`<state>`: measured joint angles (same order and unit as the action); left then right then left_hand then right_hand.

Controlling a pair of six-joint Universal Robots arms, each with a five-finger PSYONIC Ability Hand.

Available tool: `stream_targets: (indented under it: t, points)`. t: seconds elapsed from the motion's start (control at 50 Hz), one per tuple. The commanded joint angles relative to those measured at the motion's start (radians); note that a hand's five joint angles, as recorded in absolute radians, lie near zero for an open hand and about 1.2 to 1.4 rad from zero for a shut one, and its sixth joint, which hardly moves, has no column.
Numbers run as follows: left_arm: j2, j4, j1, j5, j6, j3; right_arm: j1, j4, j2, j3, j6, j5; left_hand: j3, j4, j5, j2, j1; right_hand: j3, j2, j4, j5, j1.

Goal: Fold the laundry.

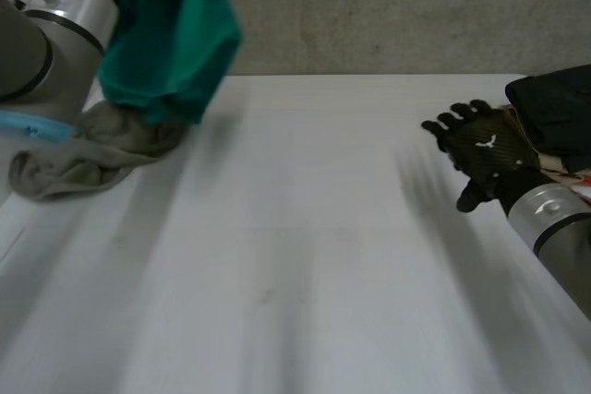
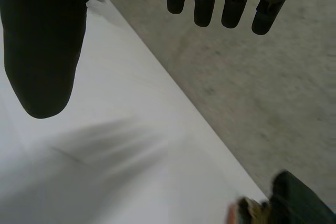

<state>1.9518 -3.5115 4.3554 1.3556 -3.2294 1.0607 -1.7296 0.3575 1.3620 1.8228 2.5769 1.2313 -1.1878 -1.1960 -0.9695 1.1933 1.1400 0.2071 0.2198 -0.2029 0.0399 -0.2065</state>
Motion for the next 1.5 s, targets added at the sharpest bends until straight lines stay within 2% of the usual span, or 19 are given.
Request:
stream_targets:
  t: [0.02,0.06,0.12,0.2,0.32,0.38,0.48,0.54,0.56,0.66,0.78,0.8,0.9,1.0,1.08,1.1,1.28,1.34,1.5]
  points:
    - [-0.061,-0.020,-0.259,-0.118,0.145,0.275,0.056,0.000,0.028,-0.007,0.022,0.062,-0.209,-0.200,-0.252,0.203,0.256,-0.033,-0.045,0.028,-0.040,0.032]
    - [-0.016,-0.046,-0.348,-0.142,0.143,0.342,0.064,-0.002,0.028,-0.014,0.037,0.071,-0.209,-0.200,-0.252,0.203,0.256,-0.033,-0.045,0.028,-0.040,0.032]
    - [0.105,-0.061,-0.407,-0.138,0.138,0.361,0.073,-0.003,0.028,-0.017,0.051,0.076,-0.197,-0.189,-0.241,0.192,0.245,-0.033,-0.045,0.028,-0.040,0.032]
    - [0.189,-0.021,-0.421,-0.136,0.102,0.337,0.073,-0.011,0.028,-0.016,0.055,0.076,1.013,1.021,0.969,-1.019,-0.965,-0.033,-0.045,0.028,-0.040,0.032]
    - [0.110,0.009,-0.389,-0.131,-0.009,0.321,0.065,-0.025,0.031,-0.004,0.055,0.077,0.992,1.000,0.948,-0.997,-0.944,-0.033,-0.045,0.028,-0.040,0.032]
    - [0.032,0.013,-0.310,-0.108,-0.059,0.331,0.059,-0.049,0.049,0.001,0.054,0.076,0.989,0.997,0.945,-0.994,-0.941,-0.033,-0.045,0.028,-0.040,0.032]
    - [-0.031,0.023,-0.183,-0.084,-0.115,0.331,0.010,-0.249,0.114,-0.014,0.051,0.070,0.968,0.977,0.925,-0.974,-0.921,-0.033,-0.045,0.028,-0.040,0.032]
    - [-0.022,0.045,-0.122,-0.085,-0.133,0.329,-0.021,-0.366,0.130,-0.026,0.051,0.068,0.951,0.959,0.907,-0.956,-0.903,-0.033,-0.045,0.028,-0.040,0.032]
    - [-0.002,0.069,-0.079,-0.087,-0.154,0.321,-0.036,-0.444,0.150,-0.030,0.051,0.068,0.945,0.953,0.901,-0.950,-0.897,-0.033,-0.045,0.028,-0.040,0.032]
    - [0.128,0.166,0.006,-0.095,-0.272,0.265,-0.088,-0.577,0.166,-0.002,0.037,0.073,0.930,0.938,0.886,-0.936,-0.882,-0.033,-0.045,0.028,-0.040,0.032]
    - [0.266,0.278,0.069,-0.108,-0.479,0.193,-0.154,-0.520,0.164,0.087,0.009,0.073,0.904,0.912,0.860,-0.909,-0.856,-0.033,-0.045,0.028,-0.040,0.032]
    - [0.309,0.298,0.084,-0.127,-0.542,0.176,-0.154,-0.476,0.164,0.123,-0.009,0.073,0.895,0.903,0.851,-0.901,-0.847,-0.033,-0.045,0.028,-0.040,0.032]
    - [0.406,0.324,0.095,-0.194,-0.665,0.136,-0.159,-0.342,0.161,0.226,-0.073,0.074,0.781,0.789,0.737,-0.786,-0.733,0.007,-0.006,-0.011,0.000,-0.008]
    - [0.412,0.319,0.086,-0.214,-0.652,0.116,-0.153,-0.218,0.134,0.294,-0.144,0.077,0.757,0.765,0.713,-0.763,-0.709,0.124,0.111,-0.128,0.117,-0.125]
    - [0.401,0.319,0.075,-0.217,-0.601,0.120,-0.148,-0.126,0.085,0.299,-0.181,0.079,0.754,0.762,0.710,-0.760,-0.706,0.763,0.750,-0.767,0.755,-0.763]
    - [0.386,0.321,0.070,-0.217,-0.569,0.127,-0.146,-0.109,0.066,0.287,-0.191,0.083,0.754,0.762,0.710,-0.760,-0.706,1.185,1.172,-1.189,1.178,-1.186]
    - [0.251,0.309,0.055,-0.219,-0.467,0.238,-0.166,-0.100,0.058,0.133,-0.187,0.102,0.833,0.841,0.789,-0.839,-0.785,1.189,1.176,-1.193,1.182,-1.190]
    - [0.190,0.309,0.058,-0.219,-0.457,0.303,-0.220,-0.100,0.132,0.061,-0.162,0.103,0.965,0.973,0.921,-0.970,-0.917,1.189,1.176,-1.193,1.182,-1.190]
    - [0.121,0.267,0.052,-0.214,-0.417,0.438,-0.318,-0.208,0.273,-0.129,-0.006,0.102,0.980,0.988,0.936,-0.986,-0.932,1.189,1.176,-1.193,1.182,-1.190]
